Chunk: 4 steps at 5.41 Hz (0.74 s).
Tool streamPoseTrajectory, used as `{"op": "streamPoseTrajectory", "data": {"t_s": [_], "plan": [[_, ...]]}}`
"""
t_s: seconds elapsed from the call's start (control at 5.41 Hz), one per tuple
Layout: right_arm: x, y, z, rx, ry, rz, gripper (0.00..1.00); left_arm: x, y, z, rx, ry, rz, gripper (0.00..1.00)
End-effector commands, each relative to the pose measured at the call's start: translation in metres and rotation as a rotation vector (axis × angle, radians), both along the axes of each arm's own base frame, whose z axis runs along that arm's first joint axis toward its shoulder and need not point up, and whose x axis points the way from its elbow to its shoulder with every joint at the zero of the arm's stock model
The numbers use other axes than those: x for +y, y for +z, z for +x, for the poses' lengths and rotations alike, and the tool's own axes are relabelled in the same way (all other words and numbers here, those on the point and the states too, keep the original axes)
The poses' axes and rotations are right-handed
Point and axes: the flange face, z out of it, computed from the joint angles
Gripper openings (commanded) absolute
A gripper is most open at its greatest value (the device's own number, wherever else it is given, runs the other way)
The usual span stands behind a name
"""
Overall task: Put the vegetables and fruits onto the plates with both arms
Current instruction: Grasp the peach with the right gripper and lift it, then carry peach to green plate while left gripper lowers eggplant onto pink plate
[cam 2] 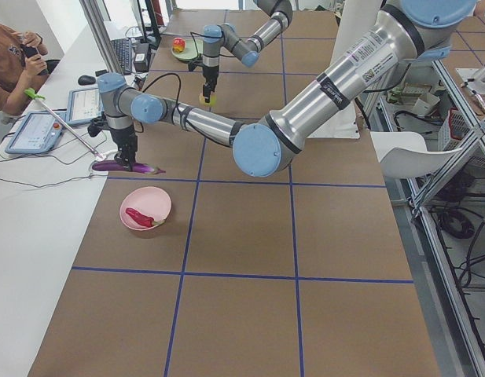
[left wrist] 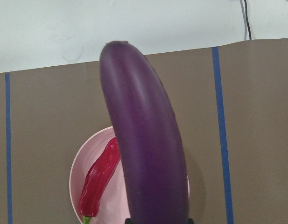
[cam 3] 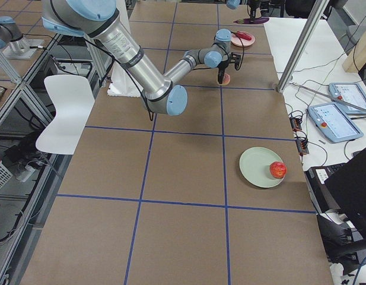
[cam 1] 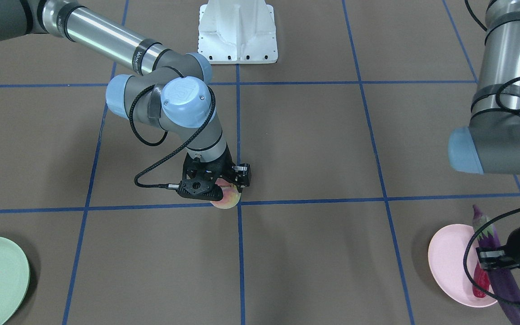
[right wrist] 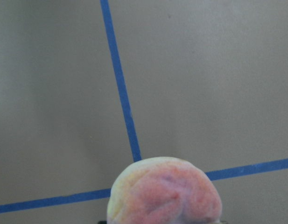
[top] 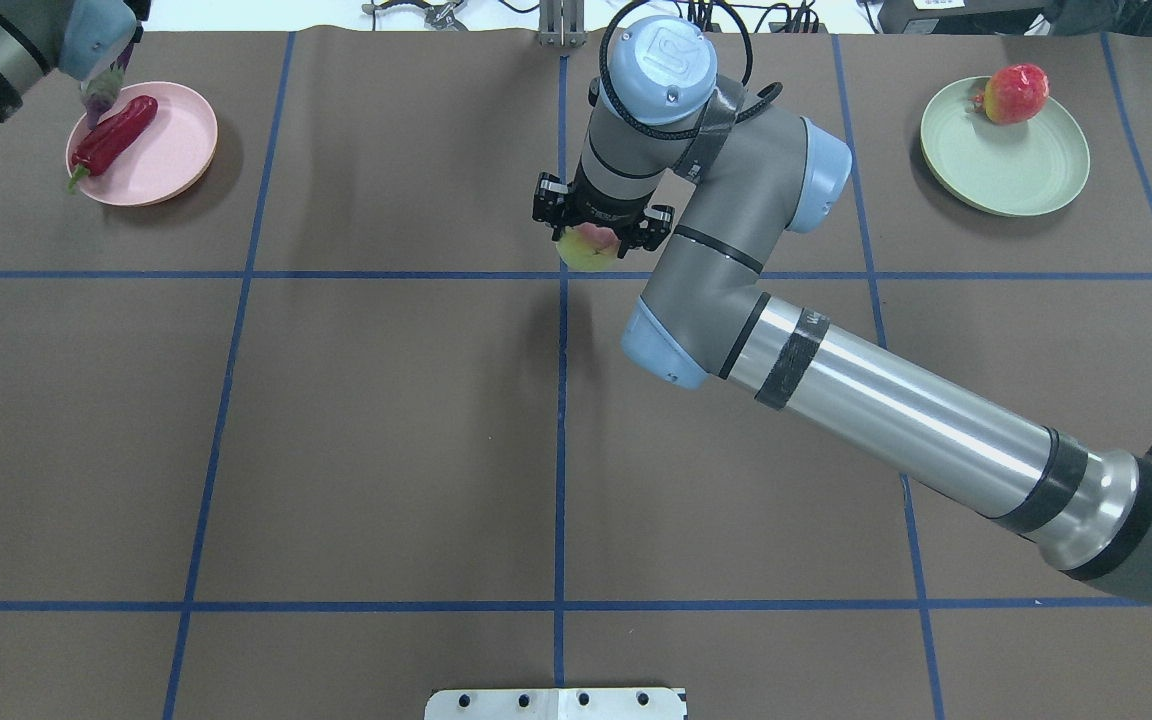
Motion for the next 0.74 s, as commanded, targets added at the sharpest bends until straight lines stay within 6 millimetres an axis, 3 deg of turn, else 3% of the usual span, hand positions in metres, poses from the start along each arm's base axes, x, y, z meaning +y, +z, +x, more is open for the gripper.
{"op": "streamPoseTrajectory", "data": {"t_s": [0.0,0.37,0.55], "plan": [[-0.032,-0.017,0.057,-0.045,0.051,0.006,0.0,0.007,0.058,0.045,-0.077,0.034,0.032,0.0],[-0.059,-0.016,0.098,-0.06,0.081,-0.001,0.0,0.029,0.09,0.072,-0.095,0.072,0.047,0.0],[-0.067,-0.014,0.11,-0.06,0.095,-0.007,0.0,0.031,0.093,0.077,-0.13,0.096,0.074,0.31]]}}
